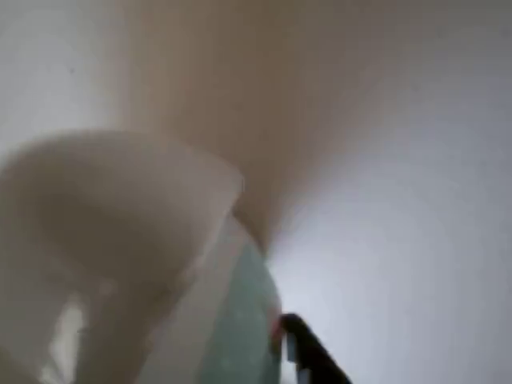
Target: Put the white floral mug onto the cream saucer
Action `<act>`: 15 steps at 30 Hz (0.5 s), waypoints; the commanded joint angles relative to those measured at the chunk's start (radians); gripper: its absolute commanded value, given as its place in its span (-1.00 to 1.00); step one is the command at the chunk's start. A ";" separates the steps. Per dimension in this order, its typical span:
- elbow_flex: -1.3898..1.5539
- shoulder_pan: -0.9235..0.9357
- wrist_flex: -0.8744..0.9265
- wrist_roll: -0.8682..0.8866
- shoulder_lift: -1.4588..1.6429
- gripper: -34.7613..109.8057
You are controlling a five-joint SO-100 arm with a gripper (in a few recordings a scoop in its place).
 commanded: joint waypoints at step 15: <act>-0.021 -0.058 0.229 0.014 0.371 -0.54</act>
